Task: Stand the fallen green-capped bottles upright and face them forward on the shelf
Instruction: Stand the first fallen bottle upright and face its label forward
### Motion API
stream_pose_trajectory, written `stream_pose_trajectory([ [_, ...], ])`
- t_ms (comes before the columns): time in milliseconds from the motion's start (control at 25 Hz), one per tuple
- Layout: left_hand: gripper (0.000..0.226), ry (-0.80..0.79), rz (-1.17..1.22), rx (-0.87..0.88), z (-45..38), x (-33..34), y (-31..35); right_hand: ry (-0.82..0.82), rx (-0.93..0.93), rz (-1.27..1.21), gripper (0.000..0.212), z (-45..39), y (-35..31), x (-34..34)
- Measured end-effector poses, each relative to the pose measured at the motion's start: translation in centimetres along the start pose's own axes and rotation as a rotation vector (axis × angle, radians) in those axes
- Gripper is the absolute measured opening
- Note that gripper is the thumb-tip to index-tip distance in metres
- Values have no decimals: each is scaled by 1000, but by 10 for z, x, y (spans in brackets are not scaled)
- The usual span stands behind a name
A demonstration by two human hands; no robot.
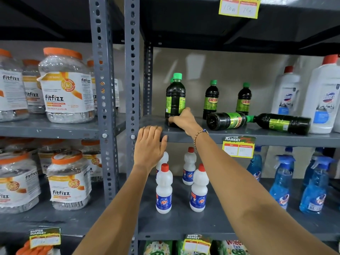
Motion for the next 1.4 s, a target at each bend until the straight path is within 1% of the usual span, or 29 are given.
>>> stream_pose_trajectory([
  [40,38,-4,0,0,0,0,0,7,1,10,66,0,1,0],
  [120,37,-6,-1,2,0,0,0,61,-14,46,76,0,0,0],
  [200,37,1,-7,8,1,0,0,44,-23,67,83,0,0,2],
  [280,36,14,-3,14,0,-1,-1,-17,-5,21,74,0,-1,2],
  [320,35,13,-1,17,-1,-2,-1,-21,-2,8,71,0,0,2],
  [360,36,9,-1,17,0,-1,-1,9,-20,18,72,1,-1,1],
  [440,37,-5,6,15,0,-1,-1,96,-65,91,82,3,-4,1],
  [480,37,-8,9,13,0,-1,0,100,-70,116,87,5,-5,2],
  [520,37,-10,9,13,0,-1,-1,70,-70,112,87,5,-5,3],
  [600,37,-9,12,15,1,-2,-1,-5,-42,38,78,4,-3,4],
  [640,37,-7,11,14,0,-2,0,-9,-33,25,75,3,-2,3],
  [680,36,-5,11,10,0,-2,0,14,-42,37,76,3,-2,2],
  [760,37,-8,14,3,-1,-2,0,66,-45,55,87,3,-2,2],
  [800,37,-10,16,1,-1,-2,0,56,-34,57,90,2,-2,3],
  [840,37,-12,18,2,0,-3,0,26,-26,50,90,3,-1,4],
  [920,37,-10,20,10,-1,-4,0,-29,-3,5,79,0,1,3],
  [960,37,-9,15,12,-1,-4,0,-32,5,-9,75,-1,2,2],
  [1000,37,-11,11,10,0,-4,0,-13,-11,-10,75,-2,2,2],
  [1080,36,-11,8,5,-1,-3,0,47,-49,33,84,-1,0,3],
  [1120,36,-7,6,3,-1,-3,0,46,-52,58,88,0,-1,5],
  [1160,36,-3,5,4,-1,-2,0,25,-50,65,87,0,-1,6],
  [1280,36,11,8,9,1,-1,0,-64,3,64,66,-1,1,8],
  [1320,37,12,9,6,1,-1,0,-58,-7,85,66,-1,2,8],
  [1400,38,15,16,-1,0,-1,0,22,-45,156,76,1,0,7],
])
Point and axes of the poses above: each hand's wrist, its own z-axis away from the middle knuckle, its own x-axis out of the palm, y = z × x, the point moved 5 cm from there along -z, towards the middle knuckle, and after that the axes turned 12 degrees about x, right-handed, at the moved point
